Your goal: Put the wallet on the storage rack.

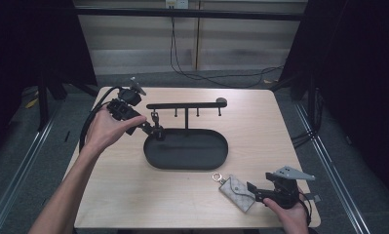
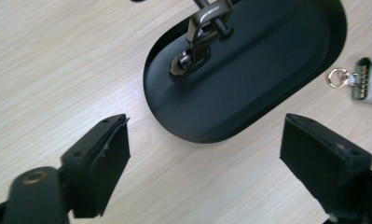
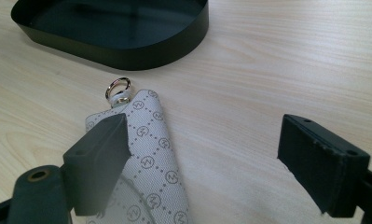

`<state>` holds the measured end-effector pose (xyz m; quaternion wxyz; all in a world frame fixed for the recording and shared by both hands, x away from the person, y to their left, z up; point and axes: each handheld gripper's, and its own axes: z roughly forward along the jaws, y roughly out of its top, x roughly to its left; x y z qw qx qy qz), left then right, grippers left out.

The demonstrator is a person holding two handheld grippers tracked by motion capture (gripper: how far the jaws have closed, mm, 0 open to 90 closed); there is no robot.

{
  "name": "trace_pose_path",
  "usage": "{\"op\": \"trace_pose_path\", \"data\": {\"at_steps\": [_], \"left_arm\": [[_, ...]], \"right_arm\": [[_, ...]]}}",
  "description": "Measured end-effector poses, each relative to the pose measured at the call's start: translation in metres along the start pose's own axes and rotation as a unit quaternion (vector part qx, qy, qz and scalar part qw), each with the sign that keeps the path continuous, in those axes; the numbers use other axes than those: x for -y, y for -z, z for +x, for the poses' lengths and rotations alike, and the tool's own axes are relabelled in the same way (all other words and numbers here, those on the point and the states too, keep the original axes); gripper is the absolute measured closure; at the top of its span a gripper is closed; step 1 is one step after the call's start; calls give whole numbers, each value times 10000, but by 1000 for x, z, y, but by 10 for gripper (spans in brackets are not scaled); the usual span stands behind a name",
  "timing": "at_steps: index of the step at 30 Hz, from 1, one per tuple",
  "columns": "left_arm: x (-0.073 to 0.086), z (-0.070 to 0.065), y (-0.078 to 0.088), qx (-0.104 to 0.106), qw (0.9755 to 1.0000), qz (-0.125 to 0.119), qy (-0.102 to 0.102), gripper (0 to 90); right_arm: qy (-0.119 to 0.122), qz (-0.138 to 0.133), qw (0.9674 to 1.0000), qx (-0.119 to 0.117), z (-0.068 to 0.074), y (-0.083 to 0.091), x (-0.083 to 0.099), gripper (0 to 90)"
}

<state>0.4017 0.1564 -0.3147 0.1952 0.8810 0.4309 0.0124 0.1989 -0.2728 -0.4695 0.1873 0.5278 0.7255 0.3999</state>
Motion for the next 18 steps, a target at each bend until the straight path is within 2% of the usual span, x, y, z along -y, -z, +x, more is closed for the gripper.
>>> {"op": "trace_pose_path", "data": {"at_steps": [2, 4, 8, 10, 14, 18], "left_arm": [[6, 2, 2, 17, 9999, -122, 6, 186], [12, 4, 2, 73, 9997, -226, -26, 159], [22, 5, 2, 47, 9994, -339, -50, 171], [29, 7, 2, 165, 9987, -474, -126, 169], [41, 9, -2, 135, 9985, -506, -151, 167], [52, 13, -4, 182, 9973, -683, -195, 167]], "right_arm": [[-15, 13, 10000, 10, 0, 0, 0, 164], [-16, 10, 10000, 10, 0, 0, 0, 164], [-9, 2, 10000, 11, 0, 0, 0, 164], [-8, 5, 10000, 12, 0, 0, 0, 163], [-15, 0, 10000, 17, -1, 0, 0, 163], [-22, 12, 10000, 15, 0, -1, -1, 163]]}}
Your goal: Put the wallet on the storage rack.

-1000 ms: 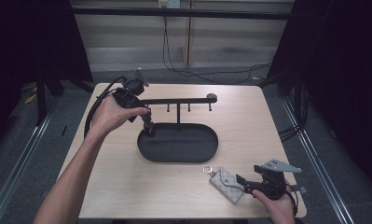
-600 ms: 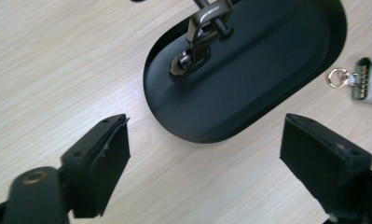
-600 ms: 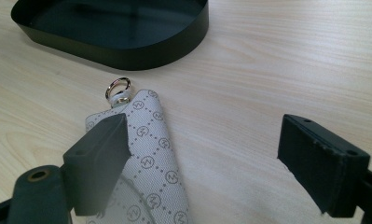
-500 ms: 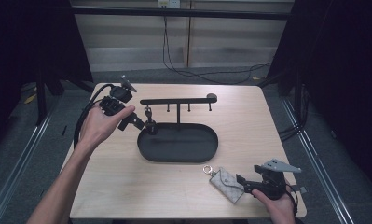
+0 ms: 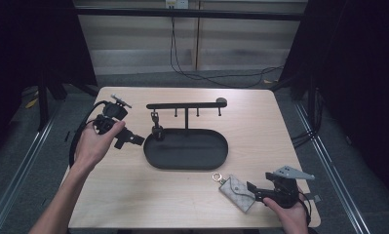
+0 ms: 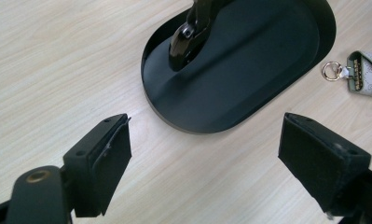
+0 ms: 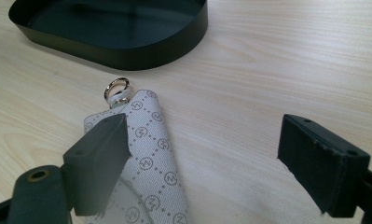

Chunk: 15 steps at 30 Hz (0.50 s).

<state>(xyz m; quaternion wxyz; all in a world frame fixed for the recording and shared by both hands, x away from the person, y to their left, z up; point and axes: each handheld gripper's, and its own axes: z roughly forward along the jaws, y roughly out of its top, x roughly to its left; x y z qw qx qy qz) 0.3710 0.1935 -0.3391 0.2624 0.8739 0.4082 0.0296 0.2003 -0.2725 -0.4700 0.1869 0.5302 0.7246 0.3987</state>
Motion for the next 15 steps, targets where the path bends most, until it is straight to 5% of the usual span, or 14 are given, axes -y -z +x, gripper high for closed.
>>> {"op": "trace_pose_path", "data": {"at_steps": [15], "left_arm": [[45, 0, -1, 157, 9982, -574, -107, 167]], "right_arm": [[6, -15, 10000, 15, 0, 1, 0, 163]]}}
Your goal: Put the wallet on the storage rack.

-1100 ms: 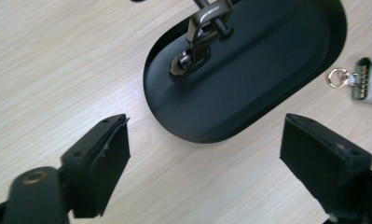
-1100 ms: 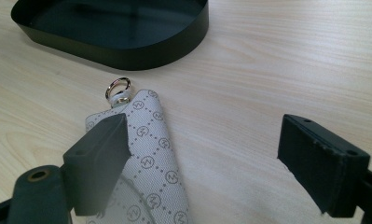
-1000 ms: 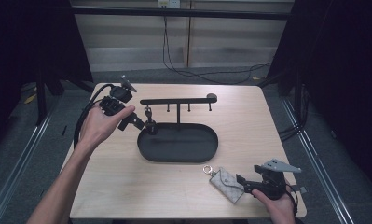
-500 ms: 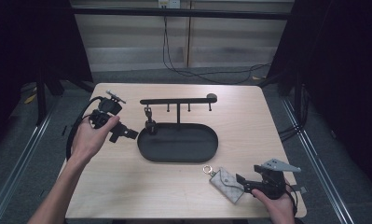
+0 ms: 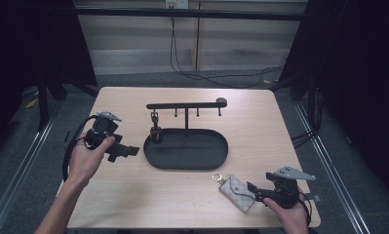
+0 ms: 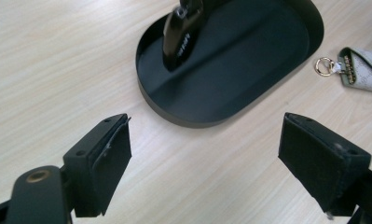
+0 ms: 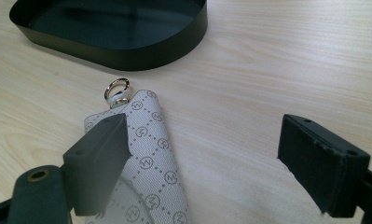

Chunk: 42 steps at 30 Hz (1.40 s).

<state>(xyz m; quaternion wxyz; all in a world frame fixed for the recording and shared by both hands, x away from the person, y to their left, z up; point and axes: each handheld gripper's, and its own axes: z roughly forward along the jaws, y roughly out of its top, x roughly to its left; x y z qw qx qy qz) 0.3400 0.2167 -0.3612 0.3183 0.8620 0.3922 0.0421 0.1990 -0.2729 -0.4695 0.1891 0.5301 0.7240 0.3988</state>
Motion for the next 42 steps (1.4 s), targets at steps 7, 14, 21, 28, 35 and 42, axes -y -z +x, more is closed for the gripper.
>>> {"op": "trace_pose_path", "data": {"at_steps": [7, 14, 21, 28, 35, 42], "left_arm": [[21, -5, 0, -37, 9996, -269, 81, 167], [43, -11, 3, 105, 9980, -551, 306, 195], [66, -13, -2, 126, 9975, -574, 383, 201], [93, -18, -8, 250, 9957, -793, 415, 199], [118, -20, -9, 245, 9938, -935, 551, 199], [144, -23, -20, 271, 9951, -798, 513, 175]], "right_arm": [[-33, -14, 10000, -5, 0, 0, 0, 162], [-46, -27, 10000, -8, -1, 0, 0, 162], [-75, -14, 10000, 11, -2, 0, 0, 162], [-109, -24, 9999, 10, -2, 0, 0, 162], [-146, -7, 9999, 4, -2, 0, 0, 163], [-215, 18, 9998, 23, -3, 2, -3, 165]]}}
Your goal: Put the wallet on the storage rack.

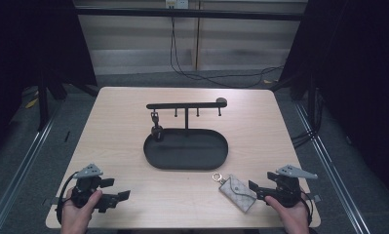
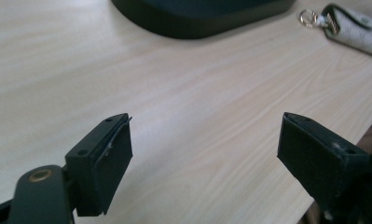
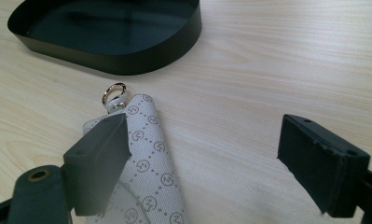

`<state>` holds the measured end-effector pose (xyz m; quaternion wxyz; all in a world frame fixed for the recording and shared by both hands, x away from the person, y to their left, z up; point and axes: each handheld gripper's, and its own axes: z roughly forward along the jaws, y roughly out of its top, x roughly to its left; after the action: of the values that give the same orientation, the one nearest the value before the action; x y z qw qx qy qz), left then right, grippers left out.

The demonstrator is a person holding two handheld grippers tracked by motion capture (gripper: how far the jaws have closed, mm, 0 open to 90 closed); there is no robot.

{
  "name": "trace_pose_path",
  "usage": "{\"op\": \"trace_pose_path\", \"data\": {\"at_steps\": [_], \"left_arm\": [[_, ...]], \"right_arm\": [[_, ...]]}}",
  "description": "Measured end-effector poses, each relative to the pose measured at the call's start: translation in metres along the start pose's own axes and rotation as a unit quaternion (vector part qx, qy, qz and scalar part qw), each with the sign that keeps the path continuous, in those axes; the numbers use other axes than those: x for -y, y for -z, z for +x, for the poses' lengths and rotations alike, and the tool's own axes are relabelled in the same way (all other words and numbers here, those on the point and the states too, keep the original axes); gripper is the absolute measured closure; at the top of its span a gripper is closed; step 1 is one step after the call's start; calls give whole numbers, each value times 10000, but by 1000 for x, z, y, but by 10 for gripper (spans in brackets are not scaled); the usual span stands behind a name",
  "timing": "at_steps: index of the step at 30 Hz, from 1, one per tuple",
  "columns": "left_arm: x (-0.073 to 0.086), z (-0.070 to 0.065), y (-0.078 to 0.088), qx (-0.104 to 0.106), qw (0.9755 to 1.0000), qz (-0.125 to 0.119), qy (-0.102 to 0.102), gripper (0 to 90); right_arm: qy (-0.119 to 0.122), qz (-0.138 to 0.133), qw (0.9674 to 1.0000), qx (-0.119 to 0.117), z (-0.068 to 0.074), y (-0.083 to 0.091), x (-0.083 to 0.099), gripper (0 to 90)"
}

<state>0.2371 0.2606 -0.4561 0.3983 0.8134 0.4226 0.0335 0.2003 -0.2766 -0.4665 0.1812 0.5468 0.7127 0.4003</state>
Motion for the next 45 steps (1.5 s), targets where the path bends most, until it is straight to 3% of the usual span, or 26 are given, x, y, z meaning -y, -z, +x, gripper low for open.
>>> {"op": "trace_pose_path", "data": {"at_steps": [6, 10, 13, 19, 30, 36, 45], "left_arm": [[8, -2, 0, 122, 9998, -129, -98, 170], [12, 1, -2, 209, 9996, -157, -50, 173], [12, 1, -3, 131, 9998, -142, -62, 176], [13, -1, -5, 169, 9998, -86, -82, 176], [14, 0, -3, 213, 9997, -108, -65, 175], [12, 2, -1, 246, 9996, -160, -44, 175], [12, 3, 0, 255, 9995, -176, -18, 175]], "right_arm": [[38, -15, 10000, 47, 1, 3, -3, 164], [97, 10, 9999, -74, 3, 4, -7, 145], [87, 104, 9998, -161, 5, 4, -10, 146], [295, 338, 9988, -203, 11, 5, -19, 161], [561, 819, 9943, -401, 22, -1, -33, 201], [666, 1139, 9899, -526, 27, -6, -42, 221], [950, 1730, 9782, -641, 35, -15, -51, 206]]}}
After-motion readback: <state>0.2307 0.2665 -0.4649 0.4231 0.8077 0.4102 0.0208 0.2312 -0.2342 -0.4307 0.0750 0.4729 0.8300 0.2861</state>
